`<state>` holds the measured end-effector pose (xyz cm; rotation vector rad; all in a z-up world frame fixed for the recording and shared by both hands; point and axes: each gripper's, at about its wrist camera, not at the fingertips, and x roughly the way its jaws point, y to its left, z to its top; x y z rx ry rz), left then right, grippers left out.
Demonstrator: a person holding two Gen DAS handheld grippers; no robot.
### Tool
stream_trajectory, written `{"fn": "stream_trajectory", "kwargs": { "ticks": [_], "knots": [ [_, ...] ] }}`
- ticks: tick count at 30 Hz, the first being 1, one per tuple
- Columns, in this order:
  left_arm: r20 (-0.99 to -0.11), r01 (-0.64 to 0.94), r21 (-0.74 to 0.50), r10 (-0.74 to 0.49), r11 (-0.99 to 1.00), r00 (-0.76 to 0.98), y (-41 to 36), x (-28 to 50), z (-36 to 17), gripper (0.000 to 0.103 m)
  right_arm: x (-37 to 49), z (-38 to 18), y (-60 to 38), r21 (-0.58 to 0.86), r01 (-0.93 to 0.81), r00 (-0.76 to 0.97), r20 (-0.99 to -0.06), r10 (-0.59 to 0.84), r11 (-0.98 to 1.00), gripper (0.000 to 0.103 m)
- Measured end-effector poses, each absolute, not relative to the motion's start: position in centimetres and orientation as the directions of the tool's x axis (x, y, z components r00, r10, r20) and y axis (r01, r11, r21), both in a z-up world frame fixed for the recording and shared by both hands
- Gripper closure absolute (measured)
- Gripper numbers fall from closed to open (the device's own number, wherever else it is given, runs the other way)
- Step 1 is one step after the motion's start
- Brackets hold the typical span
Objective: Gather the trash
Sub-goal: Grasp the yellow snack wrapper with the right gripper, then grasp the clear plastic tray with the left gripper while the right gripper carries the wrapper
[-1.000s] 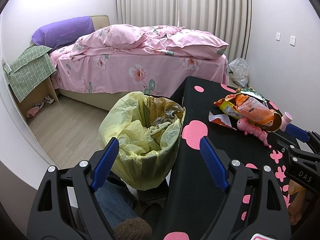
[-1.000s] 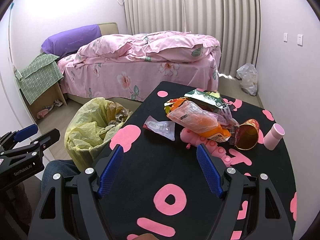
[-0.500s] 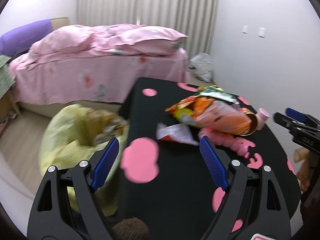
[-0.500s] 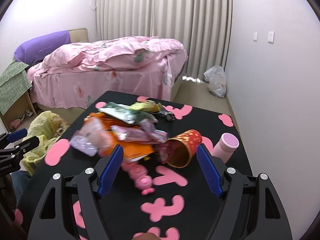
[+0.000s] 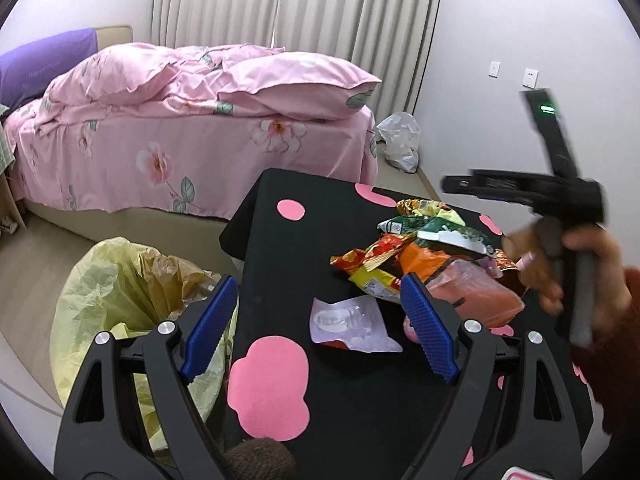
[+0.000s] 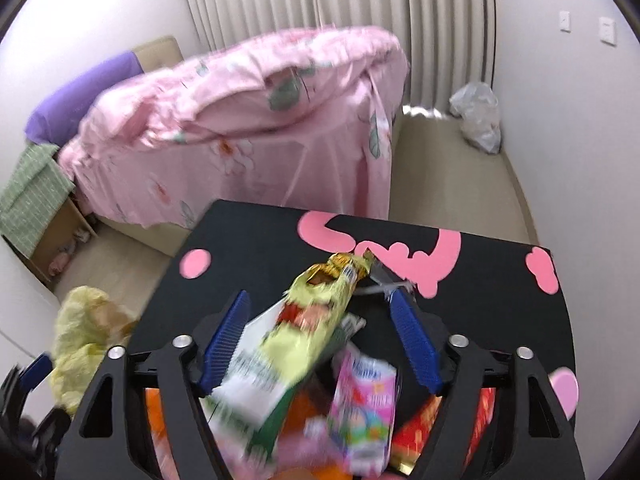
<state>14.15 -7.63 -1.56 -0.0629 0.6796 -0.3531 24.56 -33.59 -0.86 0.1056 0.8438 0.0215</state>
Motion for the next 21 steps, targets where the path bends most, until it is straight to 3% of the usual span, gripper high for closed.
{"fn": "stream_trajectory", "kwargs": {
  "ticks": [6, 7, 11, 14, 21],
  "knots": [
    [-0.604, 0.309, -0.216, -0.375, 0.926, 0.703, -6.6, 15.5, -2.3, 0.024, 26.9, -3.7, -34.6, 0.159, 0.023, 0.564, -0.817, 0.118, 0.987, 0.06],
    [-0.602, 0.311, -0.23, -0.386, 0.922, 0.7, -6.5, 15.9, -2.2, 0.024, 26.7, -3.9, -34.7, 0.184, 0.006, 0.558, -0.816, 0.15, 0.983, 0.07],
    [-0.593, 0.326, -0.225, -0.394, 0.918, 0.702, -7.1, 16.6, -1.6, 0.024, 25.2, -3.7, -34.7, 0.23, -0.073, 0.55, -0.802, 0.232, 0.97, 0.086],
    [-0.592, 0.35, -0.229, -0.415, 0.908, 0.691, -7.6, 16.5, -1.6, 0.024, 23.0, -2.7, -35.0, 0.247, -0.111, 0.577, -0.772, 0.265, 0.963, 0.087],
    [-0.681, 0.416, -0.231, -0.452, 0.879, 0.576, -10.3, 16.2, -4.7, 0.016, 16.5, 0.7, -37.3, 0.247, -0.106, 0.689, -0.68, 0.25, 0.963, 0.087]
  ]
}}
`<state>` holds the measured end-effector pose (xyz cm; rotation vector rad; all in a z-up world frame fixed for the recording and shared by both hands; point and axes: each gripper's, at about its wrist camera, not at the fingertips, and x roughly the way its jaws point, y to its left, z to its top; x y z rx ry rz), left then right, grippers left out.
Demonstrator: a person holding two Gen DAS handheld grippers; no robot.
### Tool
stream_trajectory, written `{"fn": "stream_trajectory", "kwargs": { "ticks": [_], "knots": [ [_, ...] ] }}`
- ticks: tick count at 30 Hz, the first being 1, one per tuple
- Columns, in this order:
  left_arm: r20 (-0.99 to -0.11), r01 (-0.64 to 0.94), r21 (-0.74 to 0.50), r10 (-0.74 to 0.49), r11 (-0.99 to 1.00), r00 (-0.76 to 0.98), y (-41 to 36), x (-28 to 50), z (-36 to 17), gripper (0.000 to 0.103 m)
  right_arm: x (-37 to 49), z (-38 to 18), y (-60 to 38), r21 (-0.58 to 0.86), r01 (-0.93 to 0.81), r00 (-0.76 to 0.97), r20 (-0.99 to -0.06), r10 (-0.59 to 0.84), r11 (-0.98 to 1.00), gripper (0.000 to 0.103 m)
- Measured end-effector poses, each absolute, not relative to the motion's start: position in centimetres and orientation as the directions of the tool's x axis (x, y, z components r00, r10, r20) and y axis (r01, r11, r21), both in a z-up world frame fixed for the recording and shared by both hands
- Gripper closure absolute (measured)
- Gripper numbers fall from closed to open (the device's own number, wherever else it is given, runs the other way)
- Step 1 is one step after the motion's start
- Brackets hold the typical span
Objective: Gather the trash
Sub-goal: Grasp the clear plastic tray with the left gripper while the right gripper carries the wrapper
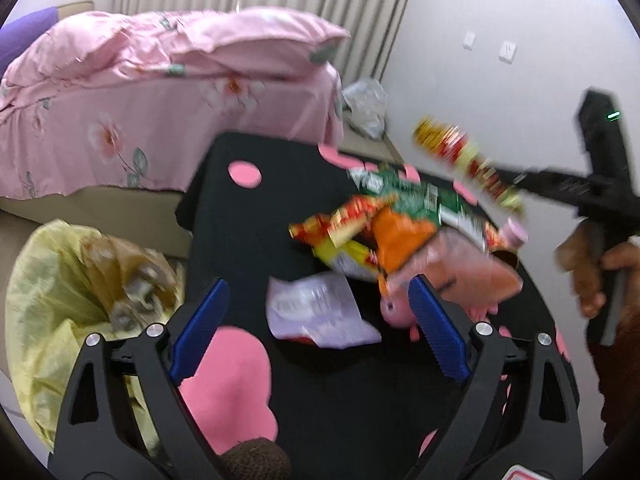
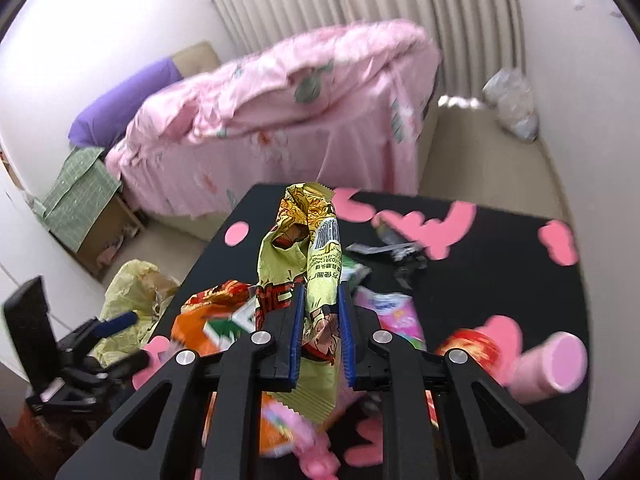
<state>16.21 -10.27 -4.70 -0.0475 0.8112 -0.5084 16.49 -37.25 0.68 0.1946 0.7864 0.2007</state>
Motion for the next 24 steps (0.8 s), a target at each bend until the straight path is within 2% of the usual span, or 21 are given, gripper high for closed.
{"fn": "stream_trajectory", "kwargs": {
  "ticks": [5, 11, 20, 24],
  "knots": [
    [-0.749, 0.383, -0.249, -0.427, 0.89, 0.506, -11.0, 16.4, -6.8, 0.016, 10.8, 1.8, -37.7, 0.135, -0.09, 0.769, -0.62, 0.155, 0.987, 0.087],
    [-0.726, 0.271, -0.381, -0.467, 0.884, 0.505, -8.9, 15.6, -7.0, 0.026, 5.2, 0.6, -38.1, 0.091, -0.04, 0.819, -0.567, 0.084, 0.995, 0.087],
    [-0.754, 0.165, -0.371, -0.4, 0.914, 0.521, -10.5, 16.1, -8.2, 0.057, 2.1, -2.1, -38.3, 0.108, 0.003, 0.808, -0.586, 0.062, 0.994, 0.087],
    [-0.765, 0.146, -0.373, -0.393, 0.916, 0.51, -10.5, 16.8, -8.8, 0.085, 1.4, -2.4, -38.6, 0.117, 0.022, 0.812, -0.582, 0.05, 0.993, 0.087]
  ]
}}
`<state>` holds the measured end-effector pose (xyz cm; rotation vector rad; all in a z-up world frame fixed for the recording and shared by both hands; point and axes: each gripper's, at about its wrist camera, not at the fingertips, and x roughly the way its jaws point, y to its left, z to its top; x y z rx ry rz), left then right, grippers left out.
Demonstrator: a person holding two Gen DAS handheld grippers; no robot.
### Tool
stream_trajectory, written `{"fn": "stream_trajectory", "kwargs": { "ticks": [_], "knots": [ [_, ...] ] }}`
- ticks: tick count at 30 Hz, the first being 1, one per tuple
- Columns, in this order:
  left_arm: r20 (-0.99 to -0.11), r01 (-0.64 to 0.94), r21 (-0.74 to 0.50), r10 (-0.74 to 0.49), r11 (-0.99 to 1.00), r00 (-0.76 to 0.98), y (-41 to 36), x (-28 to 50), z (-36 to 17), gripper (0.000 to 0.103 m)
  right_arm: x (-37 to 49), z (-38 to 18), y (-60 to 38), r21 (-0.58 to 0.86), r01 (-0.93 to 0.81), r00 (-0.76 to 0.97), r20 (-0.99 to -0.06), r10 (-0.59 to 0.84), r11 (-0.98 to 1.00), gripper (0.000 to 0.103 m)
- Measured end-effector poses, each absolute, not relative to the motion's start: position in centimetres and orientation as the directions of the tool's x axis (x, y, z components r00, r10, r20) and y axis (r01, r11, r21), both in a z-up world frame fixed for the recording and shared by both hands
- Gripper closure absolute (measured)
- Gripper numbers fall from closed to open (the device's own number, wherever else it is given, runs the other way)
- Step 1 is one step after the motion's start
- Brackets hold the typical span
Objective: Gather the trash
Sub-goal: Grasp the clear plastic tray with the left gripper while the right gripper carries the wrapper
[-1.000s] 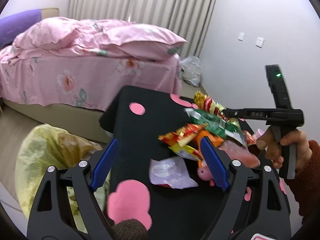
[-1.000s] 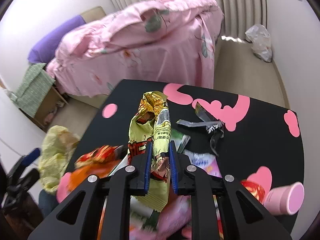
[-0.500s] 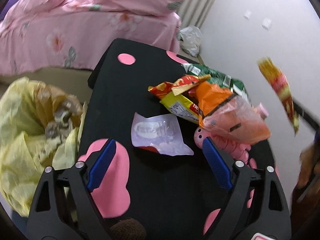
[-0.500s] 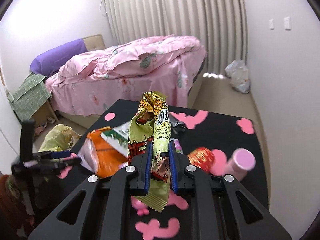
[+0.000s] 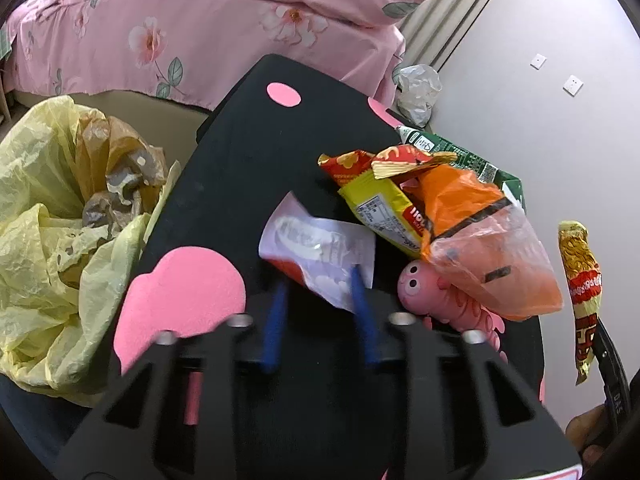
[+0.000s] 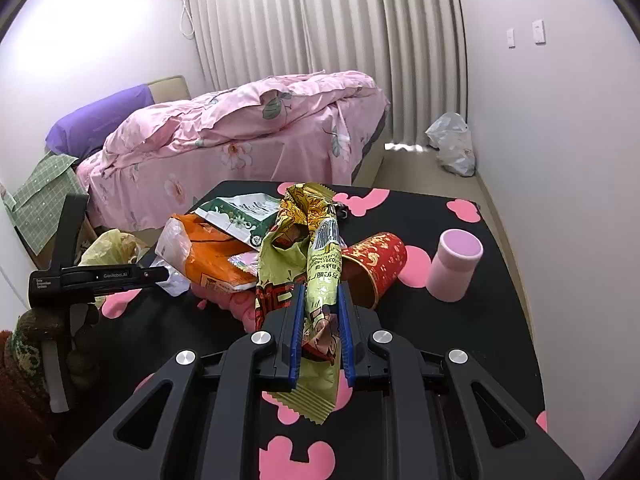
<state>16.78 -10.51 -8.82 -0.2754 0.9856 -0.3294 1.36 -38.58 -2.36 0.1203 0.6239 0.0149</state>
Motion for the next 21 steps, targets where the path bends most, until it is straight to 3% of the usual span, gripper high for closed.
{"fn": "stream_trajectory", "kwargs": {
  "ticks": [3, 6, 21],
  "knots": [
    [-0.751, 0.152, -0.373, -0.394, 0.915, 0.53, -9.9, 16.1, -8.5, 0.097, 0.9, -2.6, -38.4, 0.111, 0.026, 0.81, -0.585, 0.044, 0.993, 0.087],
    [-0.732, 0.181, -0.327, -0.37, 0.928, 0.573, -9.5, 14.9, -7.2, 0.101, 0.7, -2.8, -38.3, 0.115, 0.028, 0.809, -0.586, 0.045, 0.993, 0.087],
    [-0.581, 0.211, -0.144, -0.256, 0.967, 0.773, -5.5, 9.4, 0.6, 0.101, 1.2, 2.3, -32.0, 0.099, -0.124, 0.862, -0.483, 0.156, 0.987, 0.087]
  ]
}}
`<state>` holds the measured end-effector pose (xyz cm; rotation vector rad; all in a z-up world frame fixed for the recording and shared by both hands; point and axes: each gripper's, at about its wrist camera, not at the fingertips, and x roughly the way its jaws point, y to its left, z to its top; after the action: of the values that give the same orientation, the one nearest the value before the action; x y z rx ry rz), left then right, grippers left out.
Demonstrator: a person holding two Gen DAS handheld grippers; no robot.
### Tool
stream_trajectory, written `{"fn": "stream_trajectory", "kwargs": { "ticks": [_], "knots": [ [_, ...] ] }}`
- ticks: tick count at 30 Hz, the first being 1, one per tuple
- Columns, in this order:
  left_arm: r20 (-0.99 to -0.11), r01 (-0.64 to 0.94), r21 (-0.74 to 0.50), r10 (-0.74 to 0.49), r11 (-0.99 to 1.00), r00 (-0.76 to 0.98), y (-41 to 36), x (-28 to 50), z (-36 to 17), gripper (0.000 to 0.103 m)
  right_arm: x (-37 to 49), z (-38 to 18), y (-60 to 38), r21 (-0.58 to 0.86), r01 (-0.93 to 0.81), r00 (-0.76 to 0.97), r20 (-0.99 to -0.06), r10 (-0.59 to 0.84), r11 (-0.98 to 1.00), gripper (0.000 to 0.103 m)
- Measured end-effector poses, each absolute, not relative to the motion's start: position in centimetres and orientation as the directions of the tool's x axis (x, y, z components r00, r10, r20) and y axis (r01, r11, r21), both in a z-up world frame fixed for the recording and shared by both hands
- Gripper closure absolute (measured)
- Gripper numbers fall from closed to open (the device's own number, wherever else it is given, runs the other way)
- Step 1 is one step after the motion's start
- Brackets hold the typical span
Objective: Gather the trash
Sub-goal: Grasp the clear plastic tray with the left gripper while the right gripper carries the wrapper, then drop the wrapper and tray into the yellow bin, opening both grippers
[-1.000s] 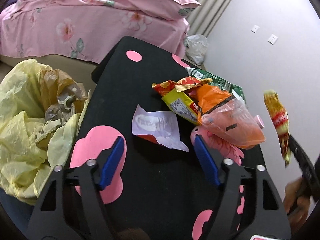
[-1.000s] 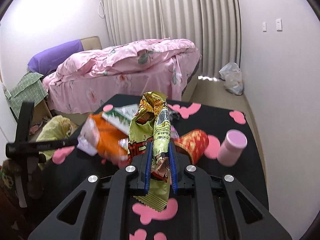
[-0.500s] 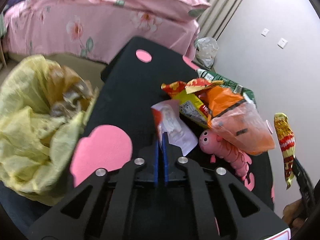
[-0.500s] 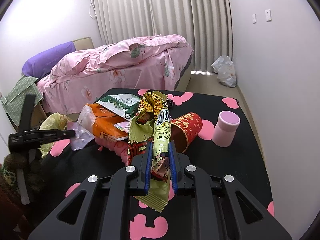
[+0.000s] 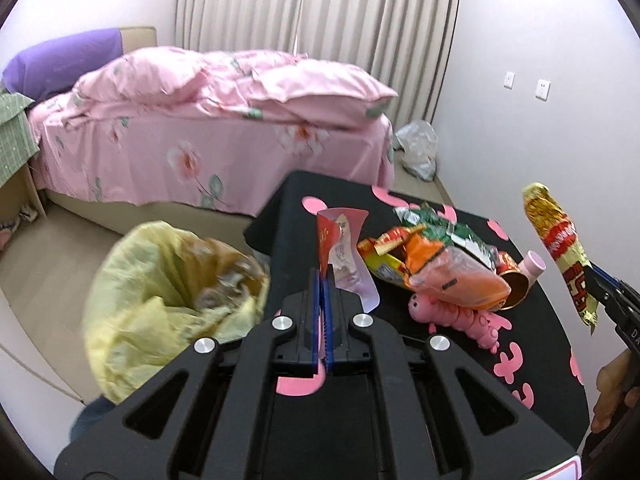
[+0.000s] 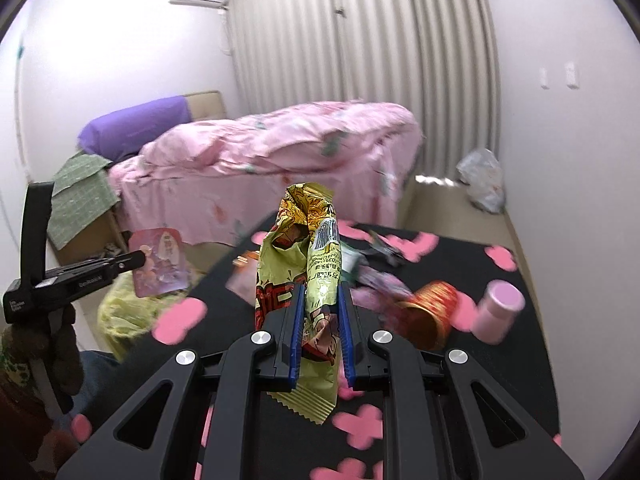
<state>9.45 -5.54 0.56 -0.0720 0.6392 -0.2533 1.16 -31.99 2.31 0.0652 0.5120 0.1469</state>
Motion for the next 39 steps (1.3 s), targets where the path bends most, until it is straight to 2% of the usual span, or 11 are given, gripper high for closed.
{"fn": "stream_trajectory", "kwargs": {
  "ticks": [10, 18, 24, 30, 33, 39],
  "knots": [
    [-0.53, 0.132, -0.148, -0.192, 0.98, 0.826, 1.0, 7.0, 2.3, 0.101, 3.0, 3.9, -24.6, 0.076, -0.264, 0.837, -0.477, 0.267, 0.962, 0.087],
    [-0.523, -0.027, -0.181, -0.073, 0.983, 0.849, 8.8, 6.6, 2.0, 0.101, 4.6, 3.6, -20.6, 0.069, -0.321, 0.797, -0.519, 0.309, 0.945, 0.087],
    [-0.597, -0.04, -0.225, -0.105, 0.974, 0.796, 11.9, 9.0, -1.3, 0.101, 7.2, 3.5, -17.3, 0.044, -0.385, 0.766, -0.542, 0.346, 0.922, 0.087],
    [-0.701, 0.088, -0.239, -0.235, 0.967, 0.673, 10.1, 13.8, -6.5, 0.101, 12.2, 0.9, -12.5, 0.063, -0.468, 0.673, -0.621, 0.402, 0.881, 0.087],
    [-0.779, 0.064, -0.135, -0.146, 0.989, 0.61, 9.8, 16.5, -9.5, 0.101, 14.7, -0.9, -10.3, 0.075, -0.497, 0.621, -0.664, 0.416, 0.864, 0.087],
    [-0.792, -0.035, -0.084, -0.046, 0.996, 0.609, 12.4, 16.3, -10.7, 0.101, 19.0, -5.5, -5.8, 0.106, -0.573, 0.475, -0.765, 0.434, 0.813, 0.087]
  ]
}}
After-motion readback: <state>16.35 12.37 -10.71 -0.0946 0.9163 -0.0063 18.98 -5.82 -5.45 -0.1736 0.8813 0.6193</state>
